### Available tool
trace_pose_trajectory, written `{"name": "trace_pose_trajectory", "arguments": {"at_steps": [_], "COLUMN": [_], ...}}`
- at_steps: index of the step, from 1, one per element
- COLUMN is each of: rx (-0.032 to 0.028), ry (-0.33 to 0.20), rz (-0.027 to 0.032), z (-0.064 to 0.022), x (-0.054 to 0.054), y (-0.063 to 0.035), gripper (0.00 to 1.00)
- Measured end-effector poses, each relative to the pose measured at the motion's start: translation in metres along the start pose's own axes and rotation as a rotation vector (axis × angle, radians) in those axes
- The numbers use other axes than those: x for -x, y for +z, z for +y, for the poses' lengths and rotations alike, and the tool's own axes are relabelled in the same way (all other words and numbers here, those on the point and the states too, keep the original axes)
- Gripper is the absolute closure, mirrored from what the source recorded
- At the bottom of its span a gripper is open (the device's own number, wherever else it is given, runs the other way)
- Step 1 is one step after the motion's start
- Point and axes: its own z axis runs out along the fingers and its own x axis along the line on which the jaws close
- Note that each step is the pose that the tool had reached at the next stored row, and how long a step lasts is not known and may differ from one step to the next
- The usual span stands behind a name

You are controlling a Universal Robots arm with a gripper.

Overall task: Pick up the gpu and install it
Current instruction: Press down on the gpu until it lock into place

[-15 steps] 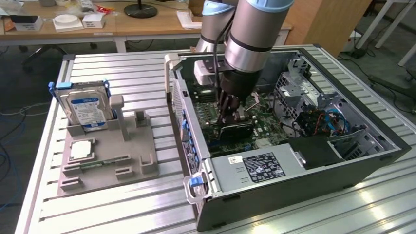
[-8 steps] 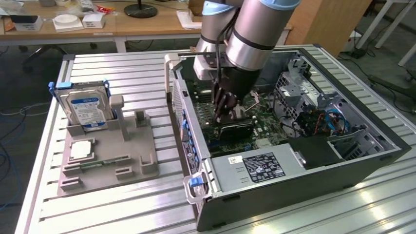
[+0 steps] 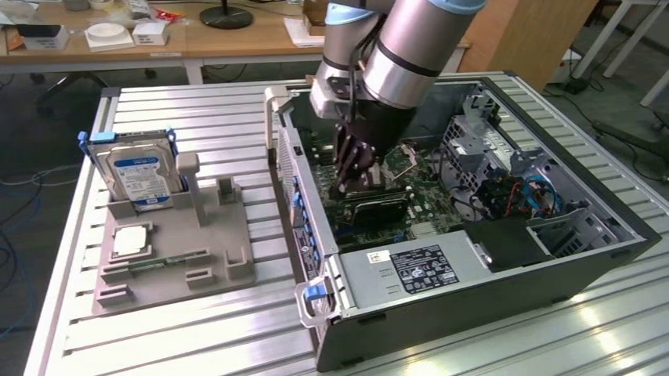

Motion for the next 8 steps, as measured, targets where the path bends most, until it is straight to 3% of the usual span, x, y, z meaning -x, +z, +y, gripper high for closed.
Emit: {"name": "trace_pose_trajectory", "arguments": {"at_steps": [6, 7, 8], "rx": [0.1074, 0.1243, 0.1372], "ry": [0.004, 0.004, 0.005], "rz": [-0.0021, -0.0025, -0.0025], "z": [-0.0028, -0.0046, -0.0069], "x": [0.0015, 0.0015, 0.0015], "y": [-0.0014, -0.0019, -0.0025], "gripper": [0.9, 0.9, 0.9]}}
